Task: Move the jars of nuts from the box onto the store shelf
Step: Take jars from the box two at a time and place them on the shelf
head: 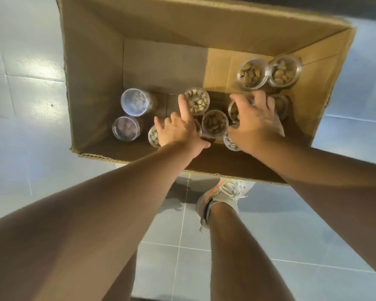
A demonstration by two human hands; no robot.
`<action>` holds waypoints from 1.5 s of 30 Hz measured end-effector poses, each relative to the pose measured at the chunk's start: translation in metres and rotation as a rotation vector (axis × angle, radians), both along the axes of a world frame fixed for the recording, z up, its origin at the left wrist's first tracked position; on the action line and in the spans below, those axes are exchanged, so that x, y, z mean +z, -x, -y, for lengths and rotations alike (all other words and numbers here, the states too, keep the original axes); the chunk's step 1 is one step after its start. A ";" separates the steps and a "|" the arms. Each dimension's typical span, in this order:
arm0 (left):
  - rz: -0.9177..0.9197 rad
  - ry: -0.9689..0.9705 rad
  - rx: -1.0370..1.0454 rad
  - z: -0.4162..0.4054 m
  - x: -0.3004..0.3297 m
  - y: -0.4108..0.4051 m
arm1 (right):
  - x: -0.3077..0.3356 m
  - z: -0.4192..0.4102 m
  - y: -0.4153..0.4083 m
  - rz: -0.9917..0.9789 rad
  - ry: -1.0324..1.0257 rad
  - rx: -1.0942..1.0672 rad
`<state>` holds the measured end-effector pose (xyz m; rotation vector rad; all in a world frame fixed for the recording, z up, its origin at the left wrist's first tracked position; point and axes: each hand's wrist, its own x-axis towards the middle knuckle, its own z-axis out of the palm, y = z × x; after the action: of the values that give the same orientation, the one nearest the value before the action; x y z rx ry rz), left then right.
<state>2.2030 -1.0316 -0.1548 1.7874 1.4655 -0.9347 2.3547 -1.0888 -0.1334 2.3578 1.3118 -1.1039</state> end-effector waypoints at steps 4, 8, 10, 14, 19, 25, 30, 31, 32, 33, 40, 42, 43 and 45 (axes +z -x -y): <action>0.016 -0.108 -0.086 0.010 -0.010 0.006 | -0.011 -0.010 -0.001 0.035 0.048 0.010; 0.142 -0.172 -0.024 0.009 -0.013 0.013 | -0.016 -0.015 0.000 0.041 0.146 0.022; 0.178 -0.171 -0.029 0.004 -0.011 0.016 | -0.019 -0.015 0.001 0.035 0.160 0.016; 0.230 -0.185 -0.035 -0.010 0.001 0.026 | -0.020 -0.017 0.003 0.049 0.152 0.024; 0.254 -0.189 -0.038 -0.024 0.032 0.031 | 0.005 -0.012 0.001 -0.001 0.099 -0.014; 0.260 -0.160 -0.091 -0.046 0.103 0.020 | 0.093 -0.014 -0.013 -0.112 -0.043 -0.089; 0.365 -0.163 -0.135 -0.073 0.199 0.000 | 0.202 -0.028 -0.047 -0.090 -0.127 -0.064; 0.390 -0.157 -0.142 -0.079 0.221 -0.006 | 0.226 -0.030 -0.053 -0.075 -0.147 -0.072; 0.413 -0.150 -0.149 -0.086 0.245 -0.012 | 0.251 -0.032 -0.060 -0.054 -0.162 -0.085; 0.437 -0.148 -0.164 -0.092 0.270 -0.019 | 0.278 -0.033 -0.066 -0.028 -0.182 -0.103; 0.683 -0.180 -0.260 -0.124 0.471 -0.068 | 0.487 -0.025 -0.091 0.179 -0.341 -0.363; 0.754 -0.201 -0.287 -0.125 0.533 -0.077 | 0.545 -0.016 -0.087 0.221 -0.399 -0.425; 0.780 -0.196 -0.299 -0.126 0.564 -0.081 | 0.574 -0.012 -0.085 0.237 -0.415 -0.447; 0.865 -0.182 -0.346 -0.125 0.624 -0.083 | 0.629 -0.005 -0.079 0.262 -0.418 -0.485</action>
<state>2.2865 -0.9067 0.4690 2.2124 0.7114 -0.0948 2.4332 -1.0842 0.4953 3.1153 0.9743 -0.6211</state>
